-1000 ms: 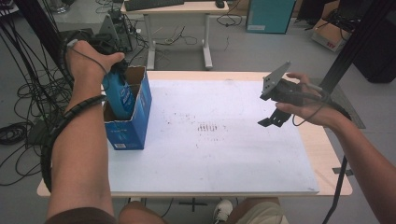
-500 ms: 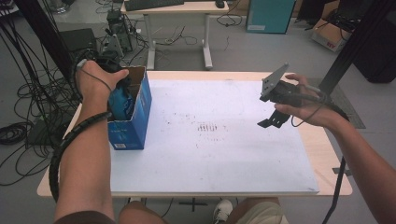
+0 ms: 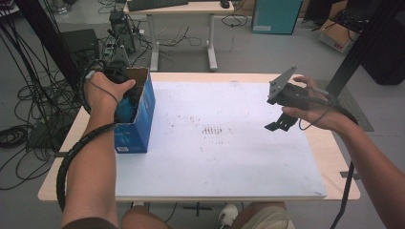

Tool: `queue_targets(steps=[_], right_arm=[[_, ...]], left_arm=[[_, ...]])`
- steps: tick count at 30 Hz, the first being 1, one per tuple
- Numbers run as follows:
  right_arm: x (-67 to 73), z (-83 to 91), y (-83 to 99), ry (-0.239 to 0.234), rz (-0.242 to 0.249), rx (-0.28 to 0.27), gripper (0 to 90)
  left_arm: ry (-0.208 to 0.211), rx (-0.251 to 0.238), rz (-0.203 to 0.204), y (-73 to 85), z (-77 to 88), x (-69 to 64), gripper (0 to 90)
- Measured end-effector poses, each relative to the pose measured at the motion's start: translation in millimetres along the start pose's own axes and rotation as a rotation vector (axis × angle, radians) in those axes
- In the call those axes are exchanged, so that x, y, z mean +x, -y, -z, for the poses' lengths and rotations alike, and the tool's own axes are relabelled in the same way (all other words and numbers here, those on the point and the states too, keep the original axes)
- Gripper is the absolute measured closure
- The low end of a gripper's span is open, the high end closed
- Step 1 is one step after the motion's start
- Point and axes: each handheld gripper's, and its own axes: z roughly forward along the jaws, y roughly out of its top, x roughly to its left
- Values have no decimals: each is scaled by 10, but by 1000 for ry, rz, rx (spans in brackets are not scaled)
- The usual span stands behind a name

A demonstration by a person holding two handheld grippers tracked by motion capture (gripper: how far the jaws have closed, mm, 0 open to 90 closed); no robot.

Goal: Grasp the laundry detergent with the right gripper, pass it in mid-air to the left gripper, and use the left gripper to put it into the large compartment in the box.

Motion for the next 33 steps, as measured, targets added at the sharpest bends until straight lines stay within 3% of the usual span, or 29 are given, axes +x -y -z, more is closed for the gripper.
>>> queue_targets(steps=[15, 33], right_arm=[[-8, -12, 24, 3, -13, 5, 69], [6, -45, -31, 8, -6, 7, 69]], left_arm=[[10, -2, -3, 48, -222, 12, 372], [7, -11, -11, 72, -232, -3, 370]])
